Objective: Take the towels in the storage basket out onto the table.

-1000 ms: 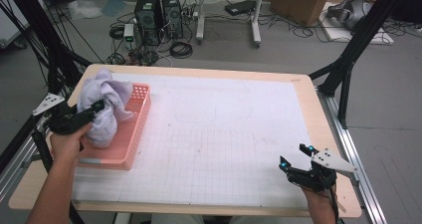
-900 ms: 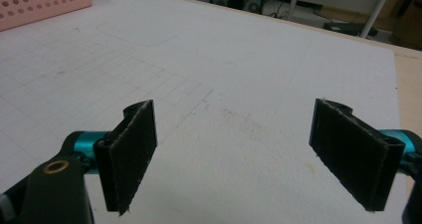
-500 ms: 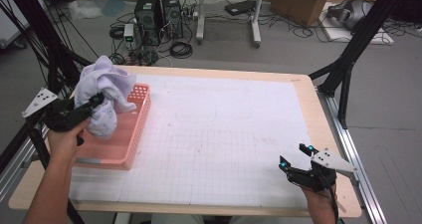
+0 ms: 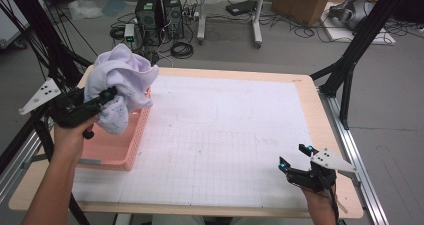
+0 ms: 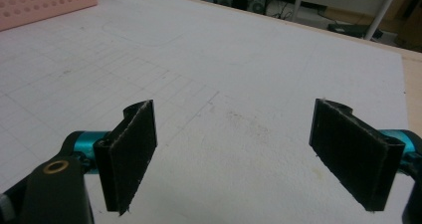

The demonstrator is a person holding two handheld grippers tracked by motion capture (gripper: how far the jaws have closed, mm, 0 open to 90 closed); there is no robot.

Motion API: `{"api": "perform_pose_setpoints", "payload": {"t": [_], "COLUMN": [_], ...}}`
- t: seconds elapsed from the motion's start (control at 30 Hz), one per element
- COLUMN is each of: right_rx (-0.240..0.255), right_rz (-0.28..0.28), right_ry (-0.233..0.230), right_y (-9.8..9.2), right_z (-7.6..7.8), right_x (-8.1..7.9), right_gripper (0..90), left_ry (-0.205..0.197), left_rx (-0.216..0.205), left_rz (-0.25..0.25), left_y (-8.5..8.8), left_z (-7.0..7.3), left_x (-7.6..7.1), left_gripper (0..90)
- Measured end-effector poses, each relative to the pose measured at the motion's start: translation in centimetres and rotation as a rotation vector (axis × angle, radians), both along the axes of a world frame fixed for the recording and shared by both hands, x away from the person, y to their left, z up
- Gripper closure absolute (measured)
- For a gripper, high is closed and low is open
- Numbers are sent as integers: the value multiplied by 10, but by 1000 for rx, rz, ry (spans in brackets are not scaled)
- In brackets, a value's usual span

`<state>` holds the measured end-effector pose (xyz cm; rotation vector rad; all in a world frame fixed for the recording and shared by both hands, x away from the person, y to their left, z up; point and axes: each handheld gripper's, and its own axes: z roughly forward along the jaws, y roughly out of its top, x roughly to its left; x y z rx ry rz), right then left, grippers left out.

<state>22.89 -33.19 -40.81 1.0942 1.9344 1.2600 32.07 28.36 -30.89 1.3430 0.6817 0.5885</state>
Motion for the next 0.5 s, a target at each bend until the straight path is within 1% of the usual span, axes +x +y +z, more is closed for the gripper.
{"api": "perform_pose_setpoints", "payload": {"t": [0.13,0.17,0.2,0.23,0.33,0.5], "right_rx": [2,4,4,6,3,1], "right_rz": [2,2,2,1,3,7], "right_ry": [0,0,0,2,1,3], "right_y": [0,-1,-1,0,0,0], "right_z": [0,0,0,0,0,0], "right_x": [0,0,0,0,0,0], "right_gripper": [173,173,173,173,173,173], "left_ry": [-13,-11,-11,-9,-4,27], "left_rx": [9,22,22,23,38,50], "left_rz": [-54,-80,-80,-91,-125,-168], "left_y": [-23,-35,-35,-41,-59,-86], "left_z": [7,10,10,10,8,0], "left_x": [1,3,3,3,4,10], "left_gripper": [536,535,534,534,532,529]}}
